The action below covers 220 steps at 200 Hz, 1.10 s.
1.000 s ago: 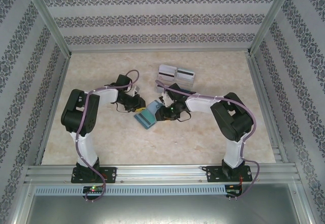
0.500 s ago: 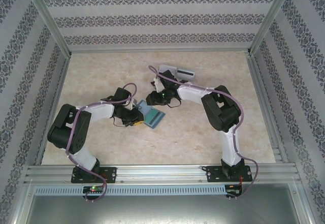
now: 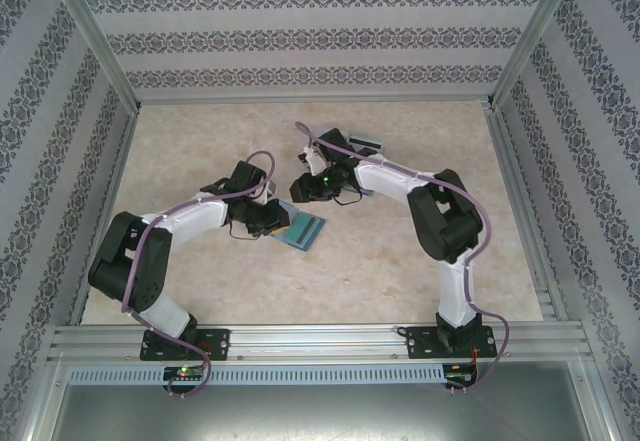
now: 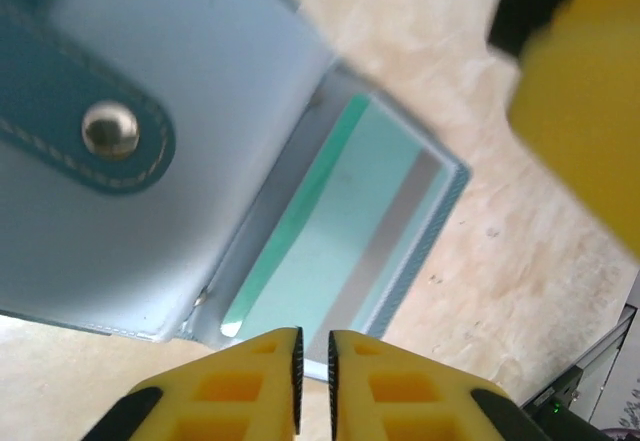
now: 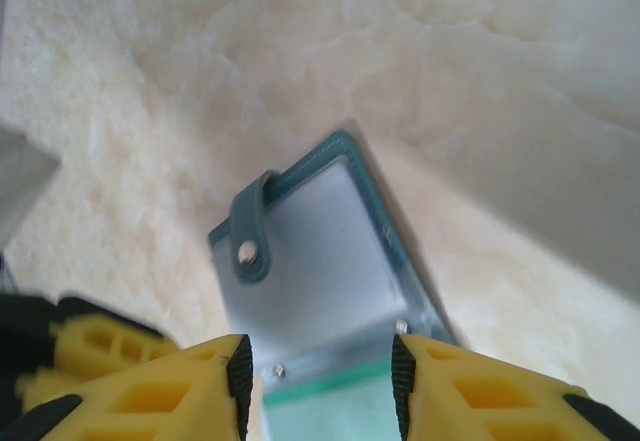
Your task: Put the credit cards into the card holder
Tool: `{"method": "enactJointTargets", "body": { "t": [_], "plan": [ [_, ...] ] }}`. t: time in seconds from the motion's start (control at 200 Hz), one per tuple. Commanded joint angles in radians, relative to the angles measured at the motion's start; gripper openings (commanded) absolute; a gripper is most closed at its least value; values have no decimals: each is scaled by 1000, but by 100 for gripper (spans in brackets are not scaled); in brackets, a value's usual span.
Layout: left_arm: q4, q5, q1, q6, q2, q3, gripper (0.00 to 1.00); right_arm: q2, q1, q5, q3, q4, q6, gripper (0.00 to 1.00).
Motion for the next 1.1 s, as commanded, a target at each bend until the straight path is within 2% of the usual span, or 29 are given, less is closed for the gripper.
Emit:
{"method": "enactJointTargets", "body": {
  "t": [0.0, 0.155, 0.355, 0.515, 0.684, 0.864, 1.094],
  "plan": [
    [-131, -67, 73, 75, -46, 65, 14, -148, 12, 11, -82, -48, -27, 44],
    [-115, -52, 181, 121, -10, 171, 15, -238, 91, 0, -222, -39, -9, 44],
    [-78, 26, 187, 167, 234, 418, 16, -238, 217, 16, -286, -36, -9, 44],
    [14, 64, 173, 121, 373, 492, 16, -150, 272, 16, -249, -14, 8, 44],
    [74, 88, 164, 91, 428, 480, 16, -61, 274, 21, -206, -9, 2, 44],
    [131, 101, 157, 70, 446, 422, 16, -40, 272, 55, -190, -20, 4, 44],
    [156, 100, 147, 57, 433, 359, 16, -47, 206, 115, -210, 16, 22, 44]
  ]
}}
